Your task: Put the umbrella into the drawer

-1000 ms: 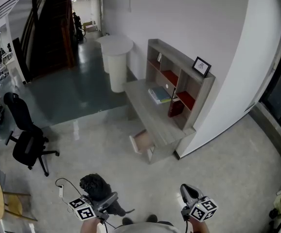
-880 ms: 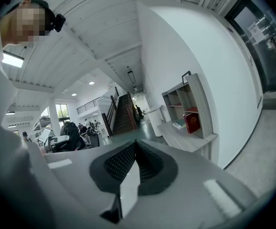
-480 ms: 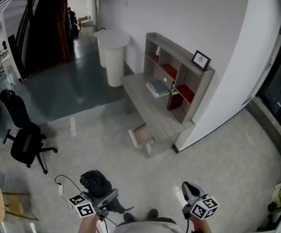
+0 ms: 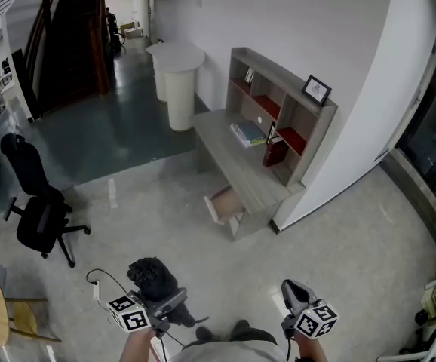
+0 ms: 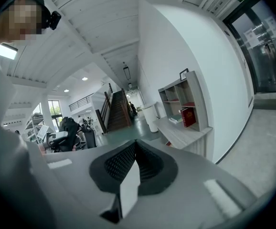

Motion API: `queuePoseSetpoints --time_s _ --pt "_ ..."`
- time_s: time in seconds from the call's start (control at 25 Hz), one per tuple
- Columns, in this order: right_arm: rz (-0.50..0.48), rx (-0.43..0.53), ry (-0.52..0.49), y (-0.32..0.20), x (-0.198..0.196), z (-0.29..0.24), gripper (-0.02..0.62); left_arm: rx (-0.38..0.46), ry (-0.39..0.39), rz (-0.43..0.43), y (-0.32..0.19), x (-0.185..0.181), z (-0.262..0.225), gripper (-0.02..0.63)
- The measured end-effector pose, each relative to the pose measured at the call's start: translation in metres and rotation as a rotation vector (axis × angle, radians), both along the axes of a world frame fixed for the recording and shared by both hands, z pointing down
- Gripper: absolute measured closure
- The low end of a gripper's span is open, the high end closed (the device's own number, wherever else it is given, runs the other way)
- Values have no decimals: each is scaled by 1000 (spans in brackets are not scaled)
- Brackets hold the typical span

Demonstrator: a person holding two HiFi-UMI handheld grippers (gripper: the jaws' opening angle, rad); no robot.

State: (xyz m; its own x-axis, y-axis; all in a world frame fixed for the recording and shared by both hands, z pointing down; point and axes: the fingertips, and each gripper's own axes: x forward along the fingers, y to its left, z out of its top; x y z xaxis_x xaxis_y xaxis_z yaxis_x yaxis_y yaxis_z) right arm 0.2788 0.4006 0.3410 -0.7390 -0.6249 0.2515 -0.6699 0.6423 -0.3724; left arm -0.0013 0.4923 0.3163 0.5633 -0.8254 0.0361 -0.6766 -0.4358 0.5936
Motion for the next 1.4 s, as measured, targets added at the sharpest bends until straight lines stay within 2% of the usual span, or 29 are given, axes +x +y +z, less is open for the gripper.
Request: queuePoseSetpoints --time_s 0.2,0.44,0.84,1.16,1.4 --pt "8 -3 -5 14 -7 4 591 -6 20 -3 8 -12 3 316" --pt "26 -15 -3 7 -5 6 591 -17 68 -19 3 -22 7 316" --pt "1 -47 -44 -43 -38 15 591 -48 74 -53 -33 -46 13 316" --pt "-9 -87 -82 -100 -63 22 591 -74 45 -86 -82 -71 20 316" --pt "-3 -112 -97 -149 -65 31 591 -88 -3 -66 -125 -71 27 316"
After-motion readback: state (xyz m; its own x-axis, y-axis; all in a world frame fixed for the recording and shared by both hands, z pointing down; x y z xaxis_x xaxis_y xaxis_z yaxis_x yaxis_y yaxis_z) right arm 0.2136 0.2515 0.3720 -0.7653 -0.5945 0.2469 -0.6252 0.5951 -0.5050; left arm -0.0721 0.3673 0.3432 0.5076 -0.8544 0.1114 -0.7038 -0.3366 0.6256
